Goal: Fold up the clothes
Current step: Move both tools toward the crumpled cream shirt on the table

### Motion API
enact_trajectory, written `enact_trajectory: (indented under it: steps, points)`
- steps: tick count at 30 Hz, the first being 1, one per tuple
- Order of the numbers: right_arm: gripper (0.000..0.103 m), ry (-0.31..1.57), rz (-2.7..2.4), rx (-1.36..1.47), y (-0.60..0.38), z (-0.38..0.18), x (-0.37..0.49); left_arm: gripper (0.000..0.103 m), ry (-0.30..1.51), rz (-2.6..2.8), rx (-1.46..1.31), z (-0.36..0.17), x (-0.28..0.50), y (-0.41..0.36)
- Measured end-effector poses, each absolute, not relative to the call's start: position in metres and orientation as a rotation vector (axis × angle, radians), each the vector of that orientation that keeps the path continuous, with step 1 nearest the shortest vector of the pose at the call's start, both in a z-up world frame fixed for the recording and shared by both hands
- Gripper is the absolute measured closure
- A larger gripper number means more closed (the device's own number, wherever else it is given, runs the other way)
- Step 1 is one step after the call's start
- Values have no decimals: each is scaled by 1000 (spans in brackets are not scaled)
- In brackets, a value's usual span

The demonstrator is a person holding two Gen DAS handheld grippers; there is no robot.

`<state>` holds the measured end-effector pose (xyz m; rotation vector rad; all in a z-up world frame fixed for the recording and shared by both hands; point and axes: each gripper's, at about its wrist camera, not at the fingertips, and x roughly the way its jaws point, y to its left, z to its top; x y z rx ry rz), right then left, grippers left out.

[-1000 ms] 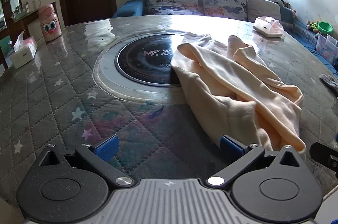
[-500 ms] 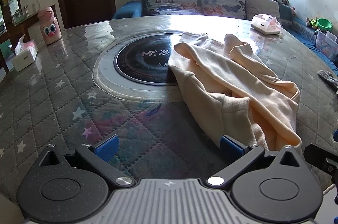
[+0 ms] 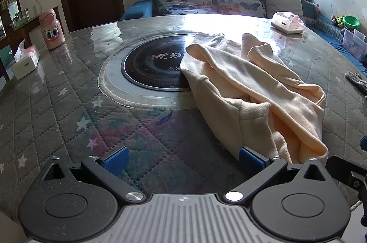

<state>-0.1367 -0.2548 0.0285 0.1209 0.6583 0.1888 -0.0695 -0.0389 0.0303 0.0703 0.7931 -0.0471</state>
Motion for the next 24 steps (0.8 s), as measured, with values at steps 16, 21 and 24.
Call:
enact_trajectory:
  steps: [16,21,24]
  points:
    - [0,621,236,74,-252,31,-118,0,773,-40,94,36,-56,-40]
    - [0,611,250,54,-250,34,-109,0,763,-36,98,39,-47,-40]
    - [0,610,261,52,-248,35,-102,0,757,-33,106,41,-42,-39]
